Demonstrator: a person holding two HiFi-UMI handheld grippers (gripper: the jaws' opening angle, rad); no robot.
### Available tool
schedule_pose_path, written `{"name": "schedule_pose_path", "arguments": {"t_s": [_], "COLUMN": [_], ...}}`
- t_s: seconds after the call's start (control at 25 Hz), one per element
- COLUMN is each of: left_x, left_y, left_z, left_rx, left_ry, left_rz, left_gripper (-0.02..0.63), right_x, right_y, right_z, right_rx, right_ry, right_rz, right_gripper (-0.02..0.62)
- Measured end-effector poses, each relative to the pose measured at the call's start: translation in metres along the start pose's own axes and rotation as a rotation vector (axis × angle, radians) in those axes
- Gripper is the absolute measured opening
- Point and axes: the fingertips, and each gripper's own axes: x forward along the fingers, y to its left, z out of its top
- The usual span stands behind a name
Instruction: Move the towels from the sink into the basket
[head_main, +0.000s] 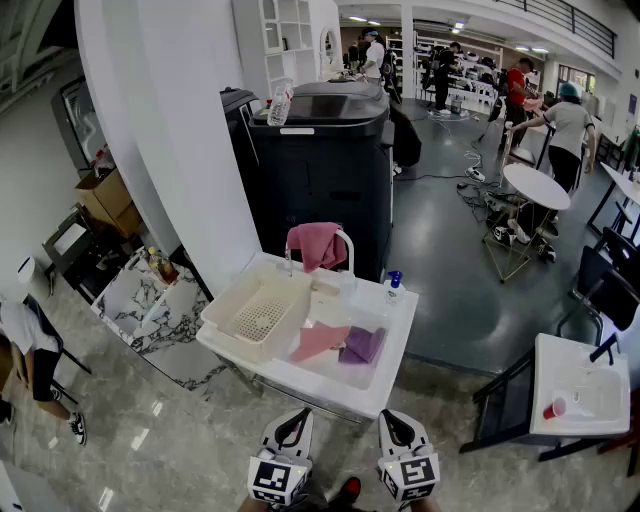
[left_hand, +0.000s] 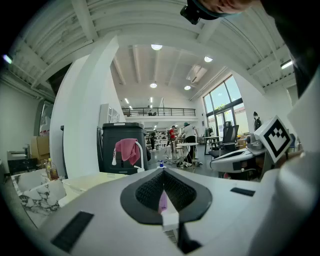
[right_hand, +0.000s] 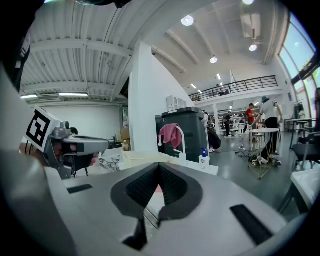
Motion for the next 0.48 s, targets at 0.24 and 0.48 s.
{"name": "schedule_pose_path", "arguments": {"t_s": [0.24,0.48], "left_x": [0.011,0.024], "left_y": [0.003,0.004], "left_z": [0.001,-0.003], "left_rx": [0.008,0.021], "left_ry": [0.000,0.016], "left_rz": [-0.018,-0.031], "left_gripper": [0.001,0.001], "right_x": [0.015,0.028], "right_y": [0.000,-0.010], "right_z": [0.003,0.000], "right_rx": [-0.002,0.021], "right_ry": [-0.005,-0.002], "right_rz": [0.005,0.001], "right_gripper": [0.029,0.029]}}
